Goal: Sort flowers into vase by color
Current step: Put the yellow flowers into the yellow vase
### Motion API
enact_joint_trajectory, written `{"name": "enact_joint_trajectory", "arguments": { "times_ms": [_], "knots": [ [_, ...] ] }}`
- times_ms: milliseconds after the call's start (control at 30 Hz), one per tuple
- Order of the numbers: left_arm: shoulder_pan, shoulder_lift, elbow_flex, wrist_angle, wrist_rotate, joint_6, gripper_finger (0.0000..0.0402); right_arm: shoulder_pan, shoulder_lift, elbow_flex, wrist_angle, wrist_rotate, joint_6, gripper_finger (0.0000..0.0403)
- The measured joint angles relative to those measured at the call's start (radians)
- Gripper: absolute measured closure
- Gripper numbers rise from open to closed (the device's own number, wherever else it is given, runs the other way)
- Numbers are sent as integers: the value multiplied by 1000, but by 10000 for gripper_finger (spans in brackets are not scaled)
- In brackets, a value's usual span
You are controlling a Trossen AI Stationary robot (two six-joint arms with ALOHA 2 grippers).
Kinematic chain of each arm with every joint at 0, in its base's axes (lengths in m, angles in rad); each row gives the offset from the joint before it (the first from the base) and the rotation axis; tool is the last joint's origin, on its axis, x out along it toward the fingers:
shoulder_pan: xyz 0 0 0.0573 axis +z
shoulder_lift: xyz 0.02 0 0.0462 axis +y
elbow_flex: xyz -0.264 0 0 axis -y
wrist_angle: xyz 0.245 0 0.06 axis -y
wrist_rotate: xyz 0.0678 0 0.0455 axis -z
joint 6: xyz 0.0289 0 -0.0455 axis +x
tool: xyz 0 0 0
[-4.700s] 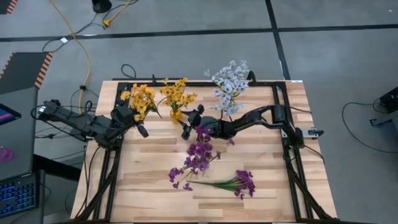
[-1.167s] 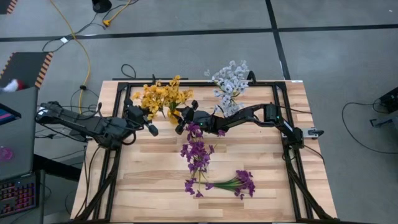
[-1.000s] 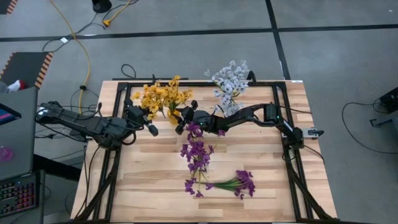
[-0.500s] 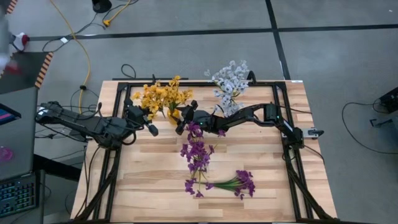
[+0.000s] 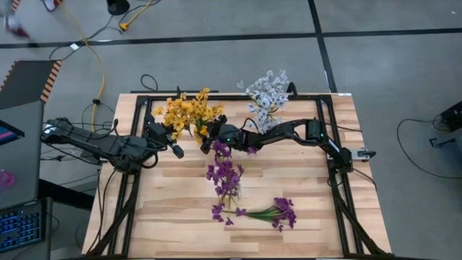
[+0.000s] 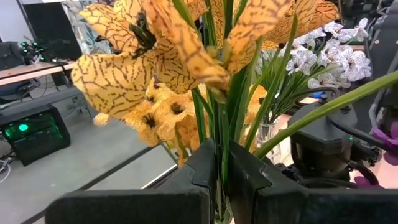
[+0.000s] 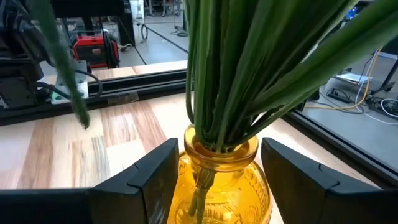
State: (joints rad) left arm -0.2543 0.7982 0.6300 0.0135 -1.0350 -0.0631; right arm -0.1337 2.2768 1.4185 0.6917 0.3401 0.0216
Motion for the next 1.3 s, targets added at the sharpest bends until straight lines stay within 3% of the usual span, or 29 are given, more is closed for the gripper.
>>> {"name": "enact_joint_trajectory", "arguments": {
  "times_ms": [233, 633, 1067, 1167, 1300],
  "knots": [
    [0, 0, 0, 0, 2, 0, 391, 0, 0, 0, -1, 0, -1, 159],
    [0, 0, 0, 4, -19, -4, 391, 0, 0, 0, -1, -1, 0, 233],
    [76, 7, -3, 123, 51, 109, 391, 0, 2, 0, -2, 0, -2, 231],
    [111, 7, -58, 213, 99, 129, 391, 0, 2, 0, -3, 0, -3, 233],
    [145, 7, -160, 458, 147, 241, 391, 0, 2, 0, -3, 0, -3, 232]
  ]
}}
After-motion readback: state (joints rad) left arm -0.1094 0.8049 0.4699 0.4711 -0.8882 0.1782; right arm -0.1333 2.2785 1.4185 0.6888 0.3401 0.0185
